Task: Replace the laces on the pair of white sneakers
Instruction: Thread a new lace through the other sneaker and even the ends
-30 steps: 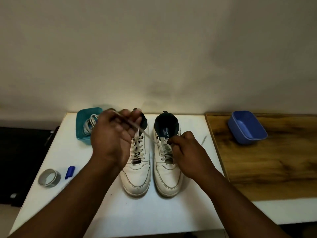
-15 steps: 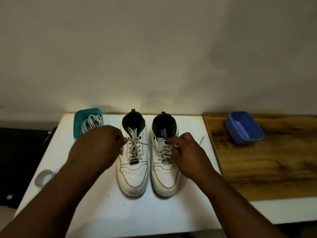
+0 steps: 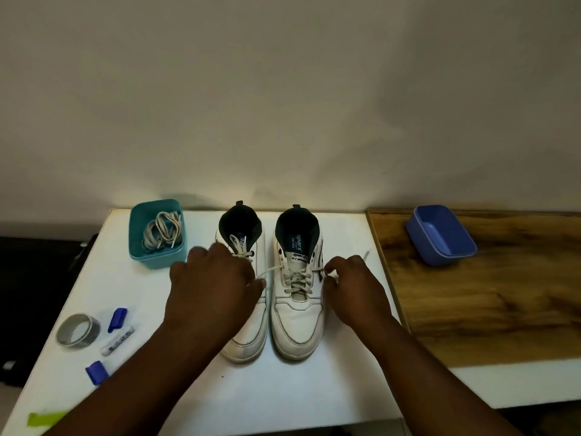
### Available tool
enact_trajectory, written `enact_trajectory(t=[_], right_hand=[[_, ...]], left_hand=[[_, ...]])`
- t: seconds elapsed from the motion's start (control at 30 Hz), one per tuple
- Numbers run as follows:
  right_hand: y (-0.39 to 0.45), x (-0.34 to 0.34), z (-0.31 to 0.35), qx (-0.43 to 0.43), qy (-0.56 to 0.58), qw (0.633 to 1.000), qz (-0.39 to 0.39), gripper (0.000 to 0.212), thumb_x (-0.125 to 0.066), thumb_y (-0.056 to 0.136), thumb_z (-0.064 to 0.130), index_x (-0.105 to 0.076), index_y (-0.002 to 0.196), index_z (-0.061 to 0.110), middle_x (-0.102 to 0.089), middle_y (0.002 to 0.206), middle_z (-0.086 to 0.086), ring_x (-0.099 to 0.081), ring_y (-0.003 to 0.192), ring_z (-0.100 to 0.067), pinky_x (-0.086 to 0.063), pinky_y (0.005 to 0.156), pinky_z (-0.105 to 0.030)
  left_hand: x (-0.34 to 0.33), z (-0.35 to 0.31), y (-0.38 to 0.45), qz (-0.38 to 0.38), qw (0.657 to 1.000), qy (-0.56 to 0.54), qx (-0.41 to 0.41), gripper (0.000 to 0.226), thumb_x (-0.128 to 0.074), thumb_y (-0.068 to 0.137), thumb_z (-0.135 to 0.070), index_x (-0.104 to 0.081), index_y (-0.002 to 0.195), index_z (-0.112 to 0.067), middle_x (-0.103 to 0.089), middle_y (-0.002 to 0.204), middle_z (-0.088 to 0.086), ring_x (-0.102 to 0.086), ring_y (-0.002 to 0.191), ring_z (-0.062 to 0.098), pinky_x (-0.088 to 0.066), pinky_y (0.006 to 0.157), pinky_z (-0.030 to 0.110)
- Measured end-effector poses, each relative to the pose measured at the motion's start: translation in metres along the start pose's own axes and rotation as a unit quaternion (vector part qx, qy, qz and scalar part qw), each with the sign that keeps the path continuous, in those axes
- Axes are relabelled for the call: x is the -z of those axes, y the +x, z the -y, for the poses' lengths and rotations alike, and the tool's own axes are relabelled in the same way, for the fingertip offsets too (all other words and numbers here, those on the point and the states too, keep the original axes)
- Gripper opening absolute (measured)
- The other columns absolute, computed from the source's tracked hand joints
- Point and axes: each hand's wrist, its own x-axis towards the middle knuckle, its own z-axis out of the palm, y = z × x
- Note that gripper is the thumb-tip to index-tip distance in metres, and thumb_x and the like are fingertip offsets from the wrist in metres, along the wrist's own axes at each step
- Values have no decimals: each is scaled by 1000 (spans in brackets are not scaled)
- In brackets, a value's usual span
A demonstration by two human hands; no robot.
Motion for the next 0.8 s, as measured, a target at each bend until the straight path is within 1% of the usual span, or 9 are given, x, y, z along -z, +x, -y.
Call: enact_trajectory(t=[0.07, 0.17, 0.23, 0.3, 0.4, 0.5, 0.57, 0.73, 0.8], right_hand=[[1, -3, -3, -5, 0, 1000, 20, 23, -58, 101, 32, -60, 124, 33, -55, 118, -2, -64, 91, -24, -47, 72, -29], [1, -5, -5, -4, -11, 999, 40, 13, -54, 102, 32, -61, 112, 28, -55, 109, -4, -62, 84, -25, -52, 71, -34], [4, 0, -3, 0, -32, 999, -21, 9, -49, 103, 26, -58, 106, 25, -58, 102, -4, -58, 75, -21, -45, 62, -32], [4, 15, 6, 34, 27, 990, -131, 8, -49, 102, 18, -55, 104, 23, -60, 96, -3, -54, 74, -16, -44, 60, -32], [-8, 40, 33, 192, 171, 946, -200, 17, -55, 93, 1, -58, 101, 15, -56, 105, 0, -55, 90, -11, -46, 74, -23], [-26, 45, 55, 363, 178, 913, -53, 9, -57, 88, 3, -60, 92, 11, -56, 103, -2, -56, 92, -16, -51, 76, -31], [-30, 39, 59, 419, 166, 892, 36, 6, -56, 86, 4, -60, 87, 10, -56, 94, -2, -54, 86, -19, -50, 76, -42], [-28, 35, 55, 320, 238, 916, 48, 9, -58, 92, 19, -64, 98, 22, -60, 95, 13, -60, 88, -7, -52, 73, -31], [-26, 33, 54, 202, 240, 950, -8, 19, -55, 99, 45, -64, 110, 32, -63, 103, 15, -62, 98, -6, -54, 78, -28]], left_hand=[[-4, -9, -1, -72, 997, -3, -8, 25, -66, 87, -56, -73, 99, -36, -61, 106, 0, -54, 104, 28, -41, 82, 42], [-13, -24, 1, -114, 973, -180, -90, 29, -65, 92, -27, -66, 121, -31, -57, 119, -1, -54, 108, 24, -45, 86, 40], [-21, -36, 1, -77, 942, -284, -159, 47, -57, 93, -12, -58, 137, -27, -54, 131, -4, -58, 110, 17, -50, 89, 34], [-31, -48, 0, -37, 902, -408, -139, 45, -49, 100, -16, -54, 143, -28, -55, 138, -8, -62, 107, 6, -52, 92, 29], [-29, -61, 5, 76, 758, -642, 83, 36, -44, 108, -40, -63, 135, -26, -70, 123, -8, -65, 74, 3, -53, 72, 29], [-17, -49, 17, 228, 580, -759, 188, 63, -34, 104, -60, -71, 122, -12, -77, 96, 3, -64, 68, 12, -48, 62, 27], [-17, -40, 19, 266, 520, -787, 198, 58, -40, 105, -55, -73, 113, -8, -73, 87, 10, -69, 71, 16, -54, 62, 27], [-30, -38, 20, 129, 630, -732, 225, 28, -44, 107, -26, -67, 94, -16, -66, 86, 5, -60, 69, 15, -43, 64, 30], [-31, -40, 17, 66, 737, -654, 160, 28, -46, 107, -29, -68, 95, -20, -70, 86, 3, -67, 78, 20, -50, 67, 33]])
